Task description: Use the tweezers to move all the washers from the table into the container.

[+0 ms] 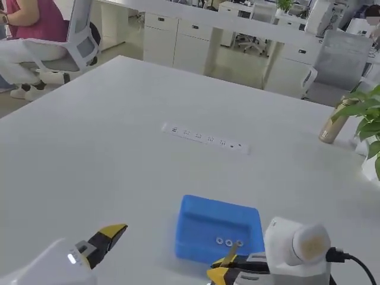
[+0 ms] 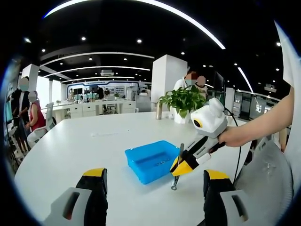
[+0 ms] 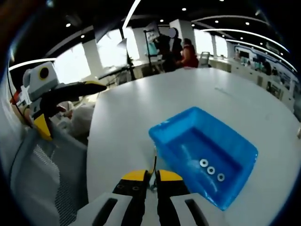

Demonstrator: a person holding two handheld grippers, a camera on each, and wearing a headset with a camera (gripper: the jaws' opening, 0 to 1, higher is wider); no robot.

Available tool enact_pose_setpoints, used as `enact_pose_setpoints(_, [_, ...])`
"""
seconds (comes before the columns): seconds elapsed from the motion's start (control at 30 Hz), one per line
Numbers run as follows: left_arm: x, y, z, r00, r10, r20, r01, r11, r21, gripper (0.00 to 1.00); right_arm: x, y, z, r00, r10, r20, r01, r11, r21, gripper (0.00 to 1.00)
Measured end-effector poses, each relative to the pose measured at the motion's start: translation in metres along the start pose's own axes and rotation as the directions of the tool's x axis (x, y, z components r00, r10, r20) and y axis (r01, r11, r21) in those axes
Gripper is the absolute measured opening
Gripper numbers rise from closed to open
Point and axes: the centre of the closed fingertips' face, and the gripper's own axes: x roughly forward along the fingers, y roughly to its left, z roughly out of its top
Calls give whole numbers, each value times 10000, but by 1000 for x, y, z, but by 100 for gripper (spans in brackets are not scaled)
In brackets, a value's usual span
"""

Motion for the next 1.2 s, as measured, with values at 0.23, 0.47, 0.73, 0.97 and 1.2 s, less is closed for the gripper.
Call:
enact_pose_setpoints(0.23, [0,0,0,10000,-29,5,29,10000,-21,85,2,-4,-1,10000,2,28,-2,10000,76,4])
enact_pose_setpoints(0.47, [0,-1,0,10000,-41,-5,41,10000,-31,85,1,-6,-3,9999,-80,88,78,9998,207,4])
enact_pose_setpoints(0.73, [-1,0,0,10000,-34,25,34,10000,-40,85,2,-1,-5,10000,75,-26,-76,9997,-234,5])
enact_pose_setpoints(0.97, [-1,2,1,10000,46,61,-46,10000,-68,85,1,5,-6,9997,131,-223,-145,9980,-620,5])
enact_pose_setpoints(1.2, [-2,2,2,9999,72,102,-72,9999,-81,85,1,10,-9,9979,56,-639,-180,9806,-1954,4])
